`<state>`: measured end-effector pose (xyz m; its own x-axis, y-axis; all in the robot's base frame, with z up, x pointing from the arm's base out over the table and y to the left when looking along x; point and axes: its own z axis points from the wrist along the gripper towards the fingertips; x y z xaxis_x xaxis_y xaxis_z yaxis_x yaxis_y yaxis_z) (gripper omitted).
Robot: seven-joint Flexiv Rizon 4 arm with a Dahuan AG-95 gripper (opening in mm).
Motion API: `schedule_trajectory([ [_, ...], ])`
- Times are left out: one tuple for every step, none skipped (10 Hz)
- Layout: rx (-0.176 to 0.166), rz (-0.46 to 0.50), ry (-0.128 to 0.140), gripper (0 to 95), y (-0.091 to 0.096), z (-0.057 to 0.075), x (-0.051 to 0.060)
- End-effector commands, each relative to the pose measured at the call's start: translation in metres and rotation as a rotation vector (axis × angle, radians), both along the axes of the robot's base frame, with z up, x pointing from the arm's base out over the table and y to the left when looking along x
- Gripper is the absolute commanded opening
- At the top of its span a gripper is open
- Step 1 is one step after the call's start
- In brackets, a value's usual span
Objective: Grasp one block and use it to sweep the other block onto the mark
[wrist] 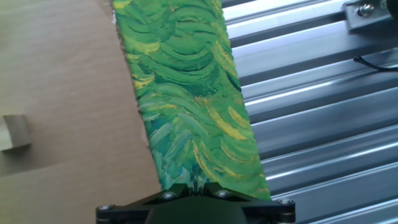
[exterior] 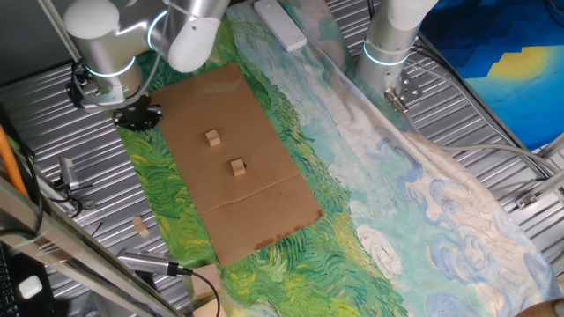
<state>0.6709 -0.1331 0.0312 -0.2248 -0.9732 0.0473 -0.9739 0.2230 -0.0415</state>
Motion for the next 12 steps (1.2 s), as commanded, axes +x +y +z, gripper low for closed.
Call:
schedule_trajectory([
  [-0.001,-0.005,0.0,0.0,0.0005,-0.0002,-0.0002],
  [-0.001,-0.006,0.0,0.0,0.0005,-0.0001,-0.0002],
  [-0.002,-0.009,-0.001,0.0,0.0005,-0.0002,-0.0002],
  [-0.002,-0.01,-0.001,0.0,0.0004,-0.0002,-0.0002],
  [-0.003,-0.011,-0.001,0.0,0.0004,-0.0002,-0.0002],
  [-0.003,-0.012,-0.001,0.0,0.0004,-0.0002,-0.0002],
  [-0.004,-0.014,-0.001,0.0,0.0004,-0.0002,-0.0002],
  [-0.004,-0.015,-0.001,0.0,0.0004,-0.0002,-0.0002],
  [-0.004,-0.016,-0.001,0.0,0.0004,-0.0002,-0.0003],
  [-0.004,-0.016,-0.001,0.0,0.0004,-0.0002,-0.0003],
  [-0.004,-0.017,-0.001,0.0,0.0004,-0.0002,-0.0003],
  [-0.004,-0.017,-0.001,0.0,0.0004,-0.0002,-0.0003],
])
